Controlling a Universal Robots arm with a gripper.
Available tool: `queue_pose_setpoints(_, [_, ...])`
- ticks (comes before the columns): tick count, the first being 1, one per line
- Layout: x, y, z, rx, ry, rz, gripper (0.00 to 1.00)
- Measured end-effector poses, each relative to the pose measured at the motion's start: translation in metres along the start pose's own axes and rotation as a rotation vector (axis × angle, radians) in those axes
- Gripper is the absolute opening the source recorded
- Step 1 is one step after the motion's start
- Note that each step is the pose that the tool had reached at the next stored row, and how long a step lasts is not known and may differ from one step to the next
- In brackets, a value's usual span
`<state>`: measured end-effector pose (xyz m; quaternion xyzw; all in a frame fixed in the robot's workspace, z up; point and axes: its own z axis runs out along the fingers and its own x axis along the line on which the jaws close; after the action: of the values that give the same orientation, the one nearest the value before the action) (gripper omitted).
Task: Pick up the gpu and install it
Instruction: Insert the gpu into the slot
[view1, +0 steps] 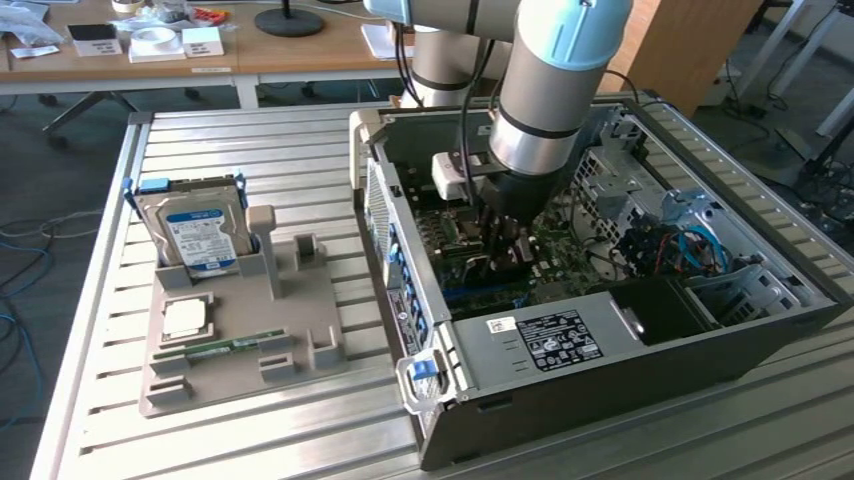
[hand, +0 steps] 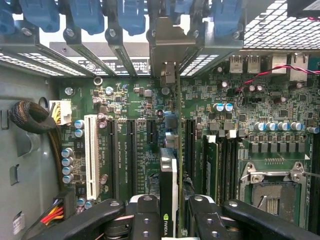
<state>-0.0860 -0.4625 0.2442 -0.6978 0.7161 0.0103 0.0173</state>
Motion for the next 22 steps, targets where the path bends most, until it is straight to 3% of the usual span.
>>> queue_pose_setpoints(22, [-0.0019, 0.0015, 0.0018, 0.0002, 0.0006, 0.001, 0.27])
